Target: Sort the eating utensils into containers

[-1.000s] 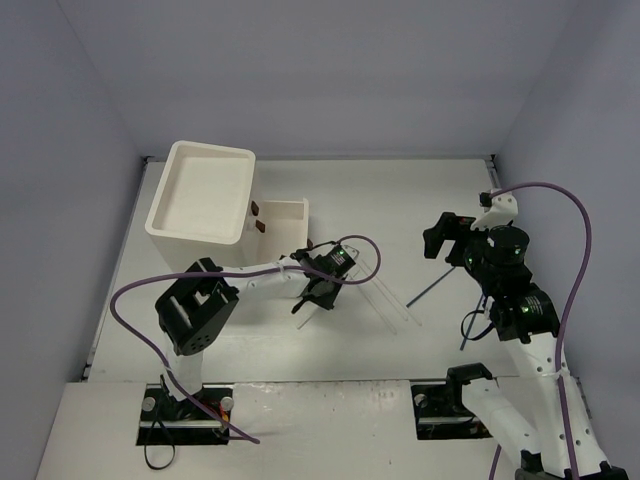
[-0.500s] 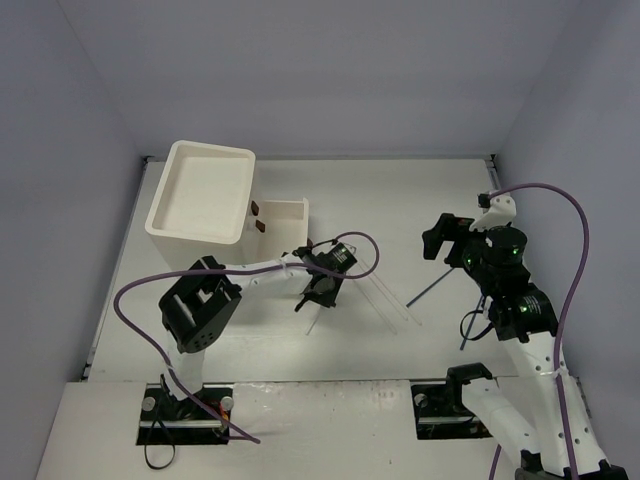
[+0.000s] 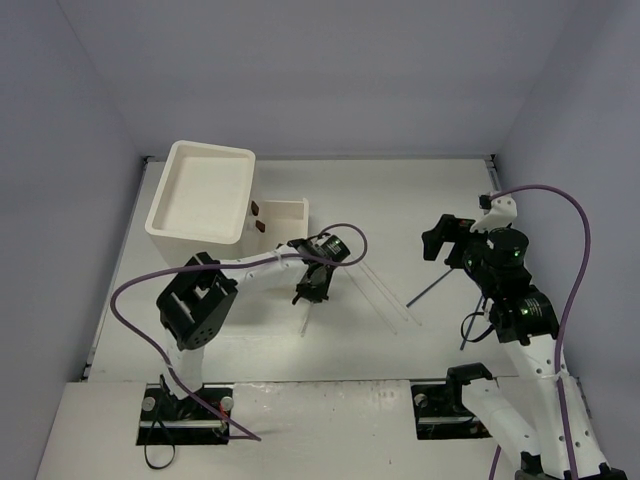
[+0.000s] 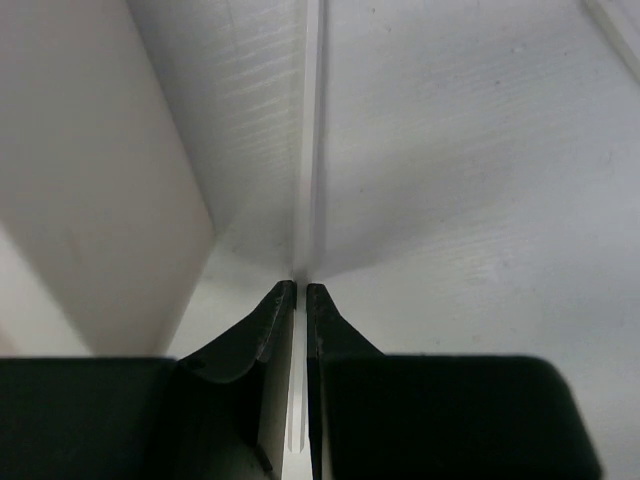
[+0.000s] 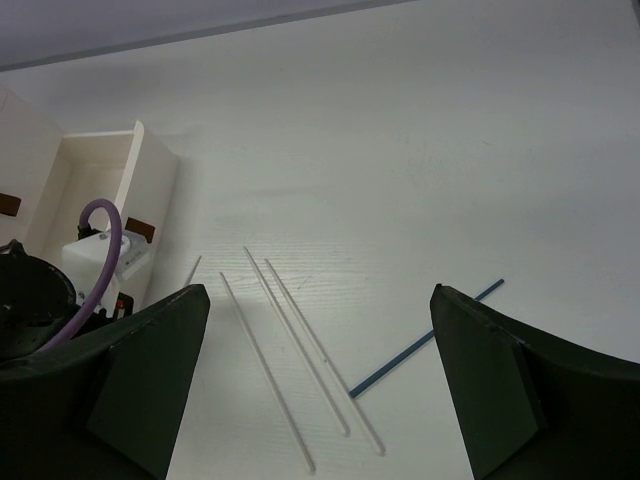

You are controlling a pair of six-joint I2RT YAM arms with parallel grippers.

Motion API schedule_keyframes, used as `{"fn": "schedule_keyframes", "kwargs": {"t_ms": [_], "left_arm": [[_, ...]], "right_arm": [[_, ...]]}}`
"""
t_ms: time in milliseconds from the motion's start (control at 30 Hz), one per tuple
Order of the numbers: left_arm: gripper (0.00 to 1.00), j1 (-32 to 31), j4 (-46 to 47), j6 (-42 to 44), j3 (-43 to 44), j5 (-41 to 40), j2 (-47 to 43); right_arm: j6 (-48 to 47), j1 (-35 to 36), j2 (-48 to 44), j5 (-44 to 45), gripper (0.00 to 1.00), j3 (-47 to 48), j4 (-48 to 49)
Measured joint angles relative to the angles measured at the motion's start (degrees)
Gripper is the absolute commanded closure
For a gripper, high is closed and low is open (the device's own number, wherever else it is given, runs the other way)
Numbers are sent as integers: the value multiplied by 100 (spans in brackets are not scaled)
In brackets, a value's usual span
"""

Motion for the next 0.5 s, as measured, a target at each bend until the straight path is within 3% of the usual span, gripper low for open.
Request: {"fn": "schedule_keyframes", "kwargs": {"t_ms": [267, 500], "left_arm": [[100, 147, -600, -14, 1109, -129, -773], [100, 1218, -723, -21, 1926, -413, -1188]], "right_arm": [[-2, 0, -43, -28, 9, -9, -11], [-2, 0, -38, -93, 9, -10, -35]]}}
